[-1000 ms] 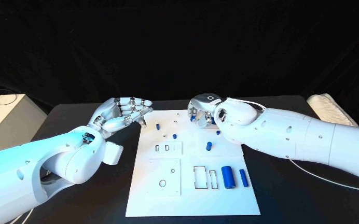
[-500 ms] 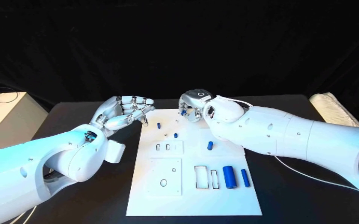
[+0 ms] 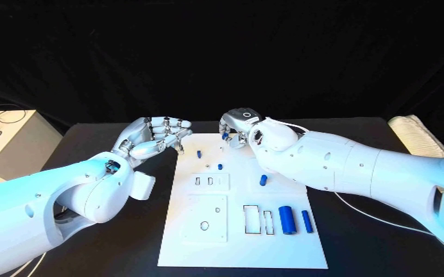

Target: Assemble the parts on the task board

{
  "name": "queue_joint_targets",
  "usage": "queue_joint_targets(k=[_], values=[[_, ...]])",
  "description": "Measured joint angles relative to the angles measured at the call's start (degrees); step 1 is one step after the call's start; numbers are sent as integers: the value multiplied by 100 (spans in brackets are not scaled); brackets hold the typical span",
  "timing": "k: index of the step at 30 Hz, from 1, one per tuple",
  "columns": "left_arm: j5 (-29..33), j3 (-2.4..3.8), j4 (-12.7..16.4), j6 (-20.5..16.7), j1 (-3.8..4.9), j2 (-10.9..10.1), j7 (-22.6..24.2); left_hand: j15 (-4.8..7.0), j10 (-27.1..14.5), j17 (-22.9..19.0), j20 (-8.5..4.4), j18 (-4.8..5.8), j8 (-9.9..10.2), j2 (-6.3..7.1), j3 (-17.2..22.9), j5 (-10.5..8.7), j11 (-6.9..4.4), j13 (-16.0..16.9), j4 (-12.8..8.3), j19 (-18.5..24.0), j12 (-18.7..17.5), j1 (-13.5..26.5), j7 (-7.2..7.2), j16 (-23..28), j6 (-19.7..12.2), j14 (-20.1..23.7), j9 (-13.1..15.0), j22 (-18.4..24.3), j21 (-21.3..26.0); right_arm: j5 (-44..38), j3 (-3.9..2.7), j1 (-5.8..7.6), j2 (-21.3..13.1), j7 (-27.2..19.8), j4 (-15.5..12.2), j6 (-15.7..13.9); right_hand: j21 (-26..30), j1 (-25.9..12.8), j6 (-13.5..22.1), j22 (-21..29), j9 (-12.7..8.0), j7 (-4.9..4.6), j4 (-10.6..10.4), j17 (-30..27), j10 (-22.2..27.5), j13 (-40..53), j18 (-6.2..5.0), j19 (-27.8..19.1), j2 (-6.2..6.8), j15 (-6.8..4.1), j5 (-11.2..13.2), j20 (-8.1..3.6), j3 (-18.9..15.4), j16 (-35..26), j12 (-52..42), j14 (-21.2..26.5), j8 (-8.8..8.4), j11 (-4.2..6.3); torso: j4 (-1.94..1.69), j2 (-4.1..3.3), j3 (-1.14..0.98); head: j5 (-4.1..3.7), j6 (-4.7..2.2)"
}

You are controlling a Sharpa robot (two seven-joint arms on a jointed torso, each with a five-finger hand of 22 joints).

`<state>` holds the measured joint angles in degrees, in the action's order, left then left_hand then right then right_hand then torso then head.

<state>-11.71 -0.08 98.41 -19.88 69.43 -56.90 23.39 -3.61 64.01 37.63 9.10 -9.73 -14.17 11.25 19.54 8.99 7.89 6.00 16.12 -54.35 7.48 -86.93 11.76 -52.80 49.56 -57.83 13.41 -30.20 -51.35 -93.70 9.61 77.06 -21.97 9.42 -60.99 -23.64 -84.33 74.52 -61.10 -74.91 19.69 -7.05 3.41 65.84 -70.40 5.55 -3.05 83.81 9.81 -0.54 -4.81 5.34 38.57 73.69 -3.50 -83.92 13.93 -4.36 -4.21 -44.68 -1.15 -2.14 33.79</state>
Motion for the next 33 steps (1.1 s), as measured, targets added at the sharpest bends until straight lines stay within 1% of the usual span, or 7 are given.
queue_joint_targets(k=[8,23,26,27,30,32,33], values=[[0,0,4,0,40,-5,-5,0,0,-7,21,0,0,0,0,0,0,5,0,21,0,0,0,27,0,0,7,-10,-36,20,2,-27,38,-10,89,-27,0,0,1,1,8,0,0,0,0,0,-1,0,1,0,2,0,-1,-1,18,0,-1,0,-25,-35,3,-1,-7],[1,0,6,-1,69,-19,-17,0,0,-6,21,0,0,0,0,0,0,4,0,21,0,0,0,27,0,0,6,-9,-36,47,-7,-30,35,-24,133,72,0,-10,20,-4,20,-19,6,-40,0,0,-1,0,10,0,-29,0,-8,-1,9,0,-6,0,-15,-43,0,13,29],[1,0,6,-1,71,-21,-18,0,0,-6,21,0,0,0,0,0,0,4,0,21,0,0,0,27,0,0,6,-8,-36,51,-7,-30,47,-29,158,82,62,-90,95,-4,30,-49,6,-139,14,1,-1,-4,90,0,-30,4,-8,-50,-15,0,-6,11,-16,-47,0,5,18],[1,0,5,-1,71,-22,-19,0,0,-6,21,0,0,0,0,0,0,4,0,21,0,0,0,27,0,0,6,-8,-36,55,-7,-30,54,-30,175,84,124,-124,155,-4,38,-70,6,-225,68,13,-1,-45,123,0,-26,45,-8,-117,-31,0,-11,19,-16,-48,0,4,15],[1,0,5,-1,72,-23,-21,0,0,-6,21,0,0,0,0,0,0,4,0,21,0,0,0,27,0,0,6,-8,-36,71,-2,-34,66,-33,217,86,472,-229,397,106,27,-147,7,-698,482,-22,-1,-377,229,114,75,110,-7,-476,-35,49,-156,-90,-17,-52,-1,0,11],[1,0,5,-1,73,-23,-23,0,0,-6,0,1,0,0,0,0,0,4,0,42,0,0,0,27,0,0,12,-19,-36,86,0,-38,72,-35,243,86,689,-228,468,343,25,-181,5,-957,683,-111,-94,-561,276,158,95,144,-9,-680,-13,94,-200,-139,-18,-52,-1,-3,9],[1,0,5,-1,74,-23,-24,0,0,-6,0,0,0,0,-1,0,0,4,0,42,0,0,0,27,0,0,12,-19,-36,93,1,-38,75,-37,252,86,756,-236,471,422,25,-182,-10,-1021,751,-132,-97,-613,296,167,96,152,-25,-729,-13,104,-202,-150,-18,-52,-1,-5,8]])
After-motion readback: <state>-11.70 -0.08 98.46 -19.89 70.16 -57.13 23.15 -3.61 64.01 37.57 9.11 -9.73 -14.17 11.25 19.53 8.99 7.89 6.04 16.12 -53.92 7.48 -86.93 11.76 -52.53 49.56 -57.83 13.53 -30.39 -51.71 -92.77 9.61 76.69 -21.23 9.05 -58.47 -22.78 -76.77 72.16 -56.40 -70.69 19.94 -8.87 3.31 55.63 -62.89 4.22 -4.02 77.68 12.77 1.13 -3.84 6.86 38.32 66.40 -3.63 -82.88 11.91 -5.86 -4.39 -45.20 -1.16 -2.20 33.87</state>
